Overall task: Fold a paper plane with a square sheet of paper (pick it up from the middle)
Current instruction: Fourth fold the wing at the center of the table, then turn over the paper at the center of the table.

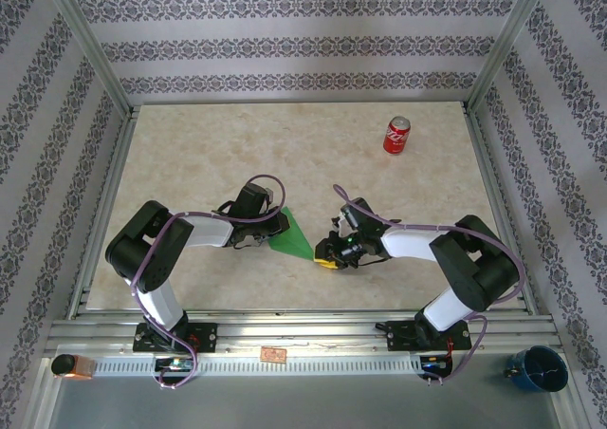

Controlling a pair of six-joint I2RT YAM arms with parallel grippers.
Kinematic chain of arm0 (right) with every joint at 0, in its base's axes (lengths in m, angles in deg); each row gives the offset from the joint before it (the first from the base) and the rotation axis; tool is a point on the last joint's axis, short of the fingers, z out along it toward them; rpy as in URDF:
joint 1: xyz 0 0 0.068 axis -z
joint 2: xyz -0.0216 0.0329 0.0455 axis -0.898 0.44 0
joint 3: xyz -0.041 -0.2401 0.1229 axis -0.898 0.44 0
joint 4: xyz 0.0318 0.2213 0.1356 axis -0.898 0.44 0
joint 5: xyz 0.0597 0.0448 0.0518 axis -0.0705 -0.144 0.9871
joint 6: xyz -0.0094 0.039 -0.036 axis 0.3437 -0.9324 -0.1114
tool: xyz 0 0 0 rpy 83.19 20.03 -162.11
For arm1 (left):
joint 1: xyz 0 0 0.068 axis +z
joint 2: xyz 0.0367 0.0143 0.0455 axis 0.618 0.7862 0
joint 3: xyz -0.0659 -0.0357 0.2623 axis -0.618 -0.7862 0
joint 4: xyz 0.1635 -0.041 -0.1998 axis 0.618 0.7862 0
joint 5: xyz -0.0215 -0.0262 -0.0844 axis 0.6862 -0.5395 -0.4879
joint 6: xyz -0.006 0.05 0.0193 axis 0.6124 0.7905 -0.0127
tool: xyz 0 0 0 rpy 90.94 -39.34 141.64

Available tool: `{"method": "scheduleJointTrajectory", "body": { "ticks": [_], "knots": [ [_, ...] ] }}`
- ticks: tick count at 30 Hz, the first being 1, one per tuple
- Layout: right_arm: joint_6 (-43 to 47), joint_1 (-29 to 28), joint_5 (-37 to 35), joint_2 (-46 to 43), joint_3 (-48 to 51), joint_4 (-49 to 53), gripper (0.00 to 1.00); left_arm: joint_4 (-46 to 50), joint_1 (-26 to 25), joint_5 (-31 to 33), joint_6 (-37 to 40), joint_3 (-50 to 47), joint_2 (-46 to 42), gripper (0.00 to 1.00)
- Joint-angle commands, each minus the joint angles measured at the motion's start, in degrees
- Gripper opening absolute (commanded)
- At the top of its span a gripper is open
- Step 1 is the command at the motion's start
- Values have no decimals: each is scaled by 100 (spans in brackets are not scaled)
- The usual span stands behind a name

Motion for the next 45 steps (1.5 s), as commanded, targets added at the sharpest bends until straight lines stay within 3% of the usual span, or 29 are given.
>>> {"method": "scheduleJointTrajectory", "body": {
  "ticks": [1,10,27,37,45],
  "knots": [
    [69,-111,74,107,-166,-139,27,158,14,-69,-64,-81,110,10],
    [83,-142,-47,73,-170,-213,28,143,17,-73,-73,-78,109,10],
    [243,36,463,552,-522,-810,29,-114,15,-233,-222,-112,116,10],
    [343,213,677,648,-557,-902,23,-128,18,-283,-240,-120,-34,10],
    [370,300,840,662,-540,-960,16,-314,12,-459,-310,-70,-344,22]
  ]
}}
